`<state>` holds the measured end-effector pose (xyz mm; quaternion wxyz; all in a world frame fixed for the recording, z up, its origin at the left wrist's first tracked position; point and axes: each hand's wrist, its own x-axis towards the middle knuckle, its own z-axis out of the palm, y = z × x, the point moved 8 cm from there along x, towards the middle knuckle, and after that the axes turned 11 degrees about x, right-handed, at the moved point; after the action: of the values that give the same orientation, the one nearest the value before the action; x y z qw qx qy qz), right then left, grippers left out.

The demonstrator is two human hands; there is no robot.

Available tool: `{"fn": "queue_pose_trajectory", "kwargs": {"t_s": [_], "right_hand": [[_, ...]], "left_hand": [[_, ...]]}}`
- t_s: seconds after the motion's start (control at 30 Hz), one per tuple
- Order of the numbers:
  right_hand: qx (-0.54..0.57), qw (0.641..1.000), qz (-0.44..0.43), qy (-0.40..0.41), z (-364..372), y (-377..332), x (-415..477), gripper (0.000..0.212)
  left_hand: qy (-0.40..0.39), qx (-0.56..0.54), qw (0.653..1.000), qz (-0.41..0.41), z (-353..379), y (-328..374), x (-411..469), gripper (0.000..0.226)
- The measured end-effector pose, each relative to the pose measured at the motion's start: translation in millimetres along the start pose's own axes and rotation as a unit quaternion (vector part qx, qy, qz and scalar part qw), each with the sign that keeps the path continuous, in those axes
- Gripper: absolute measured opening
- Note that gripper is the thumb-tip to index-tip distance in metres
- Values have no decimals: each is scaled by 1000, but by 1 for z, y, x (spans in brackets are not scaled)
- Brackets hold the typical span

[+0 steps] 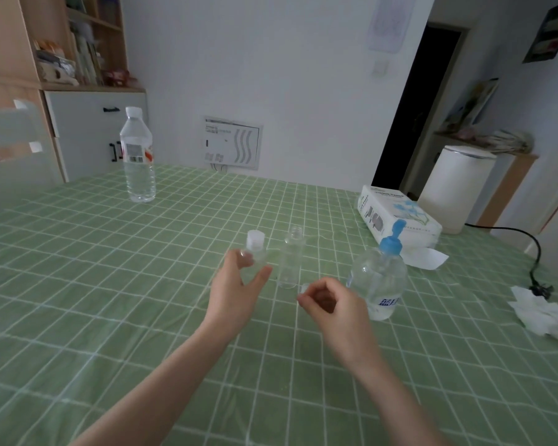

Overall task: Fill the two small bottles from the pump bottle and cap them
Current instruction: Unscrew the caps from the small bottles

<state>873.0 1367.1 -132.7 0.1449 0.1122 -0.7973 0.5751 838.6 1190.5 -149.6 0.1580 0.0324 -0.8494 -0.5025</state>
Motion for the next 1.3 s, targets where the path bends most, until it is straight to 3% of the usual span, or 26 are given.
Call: {"fn": "queue_pose_trajectory", "kwargs": {"t_s": [0.1,0.17,0.23,0.4,0.53,0.67,0.77,0.9,1.07,1.2,1.23,1.3], "right_hand": [[76,997,-18,9,-1,-22,-2,9],[104,994,-19,-16,2,-37,-3,21],[97,994,-19,-47,8,-49,-4,31],[68,995,-52,-55,12,-63,-10,26],[94,986,-58,-125,16,-70,-21,27],[46,975,-64,-206,13,-74,-28,21],[15,969,-54,-240,12,-71,-29,14],[9,976,-26,-214,8,-66,-28,42],[-13,969,-16,-247,8,-61,-31,14],[-35,964,8,-264,13,-58,-32,51],[-30,964,13,-264,13,-57,-33,51],[-24,965,14,-260,12,-55,-33,31]], "left_hand": [[-14,44,997,63,-8,12,-23,33],[-9,61,993,101,-14,21,-38,33],[-2,77,988,137,-17,29,-52,34],[-7,87,980,178,-22,32,-74,37],[-76,13,979,186,-26,32,-81,28],[-156,-45,969,188,-24,32,-89,19],[-145,-19,973,180,-23,28,-89,29],[-118,33,972,202,-23,30,-90,40],[-100,63,970,211,-25,26,-91,42],[-98,82,968,215,-25,24,-91,40],[-99,89,967,218,-24,24,-91,40],[-102,94,966,220,-22,23,-91,40]]}}
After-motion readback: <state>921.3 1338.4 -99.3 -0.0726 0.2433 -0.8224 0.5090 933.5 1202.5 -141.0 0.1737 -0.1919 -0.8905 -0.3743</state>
